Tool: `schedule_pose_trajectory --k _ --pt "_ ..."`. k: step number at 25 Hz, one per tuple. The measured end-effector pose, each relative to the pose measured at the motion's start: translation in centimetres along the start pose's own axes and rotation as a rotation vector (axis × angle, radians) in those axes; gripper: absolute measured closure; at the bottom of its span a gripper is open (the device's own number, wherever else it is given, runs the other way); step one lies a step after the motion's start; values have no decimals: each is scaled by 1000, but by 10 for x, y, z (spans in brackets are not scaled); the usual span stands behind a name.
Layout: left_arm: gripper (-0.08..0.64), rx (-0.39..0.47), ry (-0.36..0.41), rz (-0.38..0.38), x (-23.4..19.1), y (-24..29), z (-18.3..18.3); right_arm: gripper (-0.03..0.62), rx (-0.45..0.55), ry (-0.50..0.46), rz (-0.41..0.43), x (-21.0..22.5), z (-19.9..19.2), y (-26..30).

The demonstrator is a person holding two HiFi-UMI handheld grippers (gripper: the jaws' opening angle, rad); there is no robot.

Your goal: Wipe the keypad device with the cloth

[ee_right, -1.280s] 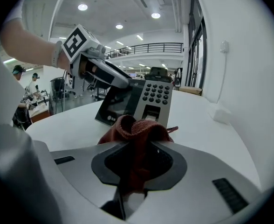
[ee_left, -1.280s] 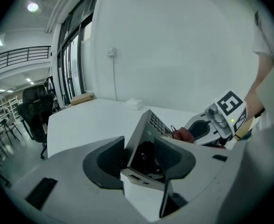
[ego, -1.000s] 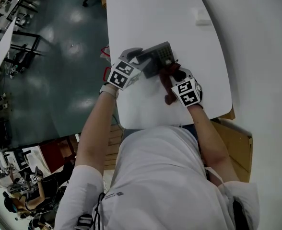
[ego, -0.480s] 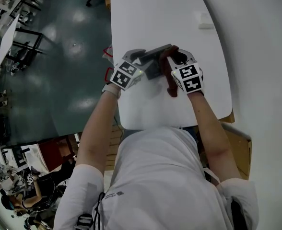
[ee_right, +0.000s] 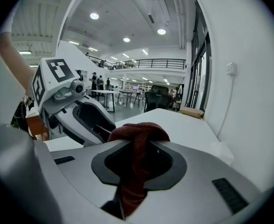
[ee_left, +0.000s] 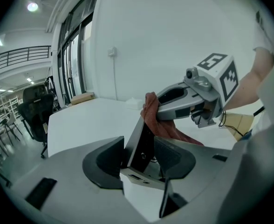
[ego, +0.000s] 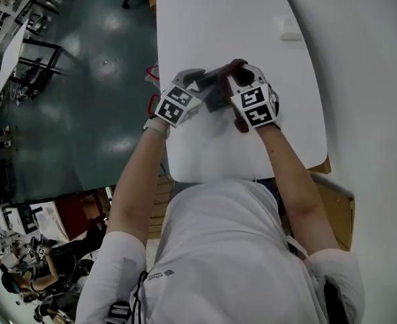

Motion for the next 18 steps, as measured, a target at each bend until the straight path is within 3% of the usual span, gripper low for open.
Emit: schedule_pose_trajectory --k 18 --pt "364 -2 9 12 1 3 -3 515 -4 60 18 -11 -29 -10"
Point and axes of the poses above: the fingertips, and each gripper's own axes: y forward along the fingers, x to its right, z out of its top, the point moved 9 cm from there along -y, backward along the fingers, and after that the axes turned 1 degree about z, right-handed, at the moved point
